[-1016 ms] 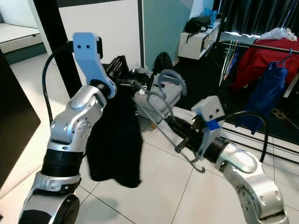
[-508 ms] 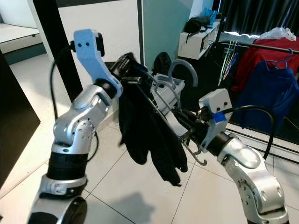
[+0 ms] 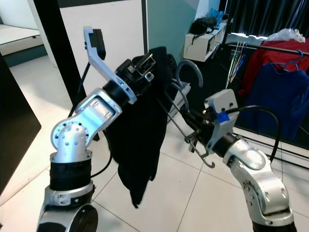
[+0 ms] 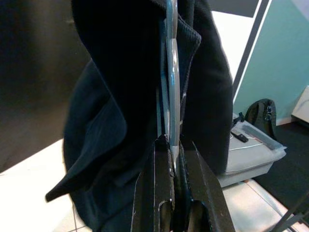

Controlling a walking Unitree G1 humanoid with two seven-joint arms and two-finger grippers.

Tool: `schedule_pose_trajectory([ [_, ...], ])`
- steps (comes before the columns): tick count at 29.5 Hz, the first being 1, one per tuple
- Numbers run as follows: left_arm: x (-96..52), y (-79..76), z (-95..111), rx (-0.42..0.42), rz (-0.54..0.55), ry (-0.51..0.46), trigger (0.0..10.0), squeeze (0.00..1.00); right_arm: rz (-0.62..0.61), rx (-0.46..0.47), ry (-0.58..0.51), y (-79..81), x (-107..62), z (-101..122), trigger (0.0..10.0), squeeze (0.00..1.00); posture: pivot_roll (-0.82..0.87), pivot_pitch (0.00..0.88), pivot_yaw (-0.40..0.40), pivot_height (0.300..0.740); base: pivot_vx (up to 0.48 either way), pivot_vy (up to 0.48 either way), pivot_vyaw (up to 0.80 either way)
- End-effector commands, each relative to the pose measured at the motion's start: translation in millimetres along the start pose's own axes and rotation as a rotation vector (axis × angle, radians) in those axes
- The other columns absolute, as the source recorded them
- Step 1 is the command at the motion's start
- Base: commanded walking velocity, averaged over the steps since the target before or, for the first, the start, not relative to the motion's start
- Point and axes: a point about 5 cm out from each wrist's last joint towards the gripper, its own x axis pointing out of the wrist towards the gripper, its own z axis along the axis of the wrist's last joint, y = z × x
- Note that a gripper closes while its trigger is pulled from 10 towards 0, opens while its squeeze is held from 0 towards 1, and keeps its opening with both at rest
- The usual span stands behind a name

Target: Hang hanger

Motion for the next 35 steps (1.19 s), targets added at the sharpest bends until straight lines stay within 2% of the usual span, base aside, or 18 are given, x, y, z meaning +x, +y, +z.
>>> schedule_pose_trajectory([
  [1,11.1,-17.0,-20,-0.136,-0.074,0.012,10.0,0.0,-0.024,-0.012,-0.021,-1.8,4.0,2,10.0,0.0,-0.1,0.0,-0.009,0.74,0.0,0.0,0.0],
  [4,8.9,-6.0,-23,-0.131,-0.009,0.043,10.0,0.0,-0.036,-0.015,-0.033,-3.3,6.1,4,10.0,0.0,-0.1,0.0,-0.008,0.74,0.0,0.0,0.0],
  [6,-3.4,31.3,-29,-0.062,0.283,0.065,10.0,0.0,-0.061,-0.021,-0.054,-6.2,9.6,7,10.0,0.0,-0.09,0.0,-0.009,0.74,0.0,0.0,0.0],
  [8,-3.4,31.3,-29,-0.062,0.283,0.065,10.0,0.0,-0.061,-0.021,-0.054,-6.2,9.6,7,10.0,0.0,-0.09,0.0,-0.009,0.74,0.0,0.0,0.0],
  [9,-13.0,48.9,-32,-0.068,0.426,0.078,10.0,0.0,-0.072,-0.021,-0.059,-7.0,10.9,8,10.0,0.0,-0.09,0.0,-0.01,0.74,0.0,0.0,0.0],
  [10,-13.0,48.9,-32,-0.068,0.426,0.078,10.0,0.0,-0.072,-0.021,-0.059,-7.0,10.9,8,10.0,0.0,-0.09,0.0,-0.01,0.74,0.0,0.0,0.0],
  [11,-21.0,58.2,-35,-0.075,0.507,0.095,10.0,0.0,-0.078,-0.019,-0.061,-7.1,11.9,7,10.0,0.0,-0.09,0.0,-0.011,0.74,0.0,0.0,0.0],
  [17,-24.2,57.2,-38,-0.079,0.507,0.122,10.0,0.0,-0.085,-0.014,-0.064,-7.1,12.4,7,10.0,0.0,-0.09,0.0,-0.011,0.74,0.0,0.0,0.0],
  [19,-25.3,49.8,-44,-0.067,0.465,0.17,10.0,0.0,-0.096,-0.008,-0.074,-8.3,12.5,8,10.0,0.0,-0.09,0.0,-0.009,0.74,0.0,0.0,0.0],
  [20,-26.0,37.9,-52,-0.075,0.379,0.233,10.0,0.0,-0.113,-0.01,-0.087,-10.9,12.6,10,10.0,0.0,-0.09,0.0,-0.007,0.74,0.0,0.0,0.0],
  [21,-26.0,37.9,-52,-0.075,0.379,0.233,10.0,0.0,-0.113,-0.01,-0.087,-10.9,12.6,10,10.0,0.0,-0.09,0.0,-0.007,0.74,0.0,0.0,0.0],
  [22,-27.0,25.6,-58,-0.092,0.29,0.284,10.0,0.0,-0.127,-0.012,-0.096,-13.0,12.7,11,10.0,0.0,-0.09,0.0,-0.006,0.74,0.0,0.0,0.0],
  [24,-27.7,16.1,-61,-0.111,0.222,0.312,10.0,0.0,-0.135,-0.015,-0.102,-14.5,12.7,12,10.0,0.0,-0.09,0.0,-0.008,0.74,0.0,0.0,0.0],
  [26,-27.7,16.1,-61,-0.111,0.222,0.312,10.0,0.0,-0.135,-0.015,-0.102,-14.5,12.7,12,10.0,0.0,-0.09,0.0,-0.008,0.74,0.0,0.0,0.0],
  [27,-27.4,9.1,-62,-0.13,0.174,0.32,10.0,0.64,-0.14,-0.017,-0.105,-15.3,13.1,12,10.0,0.0,-0.09,0.0,-0.008,0.74,0.0,0.0,0.0],
  [28,-24.1,-3.6,-60,-0.154,0.091,0.298,10.0,1.0,-0.139,-0.014,-0.11,-15.0,14.4,12,10.0,0.0,-0.08,0.0,-0.011,0.74,0.0,0.0,0.0],
  [32,-19.3,-20.9,-56,-0.179,-0.009,0.259,10.0,1.0,-0.135,-0.011,-0.117,-14.2,16.7,12,10.0,0.0,-0.08,0.0,-0.012,0.74,0.0,0.0,0.0],
  [35,-15.1,-35.0,-51,-0.258,-0.123,0.199,10.0,1.0,-0.117,0.005,-0.143,-11.9,18.8,15,10.0,0.0,-0.08,0.0,-0.011,0.74,0.0,0.0,0.0],
])
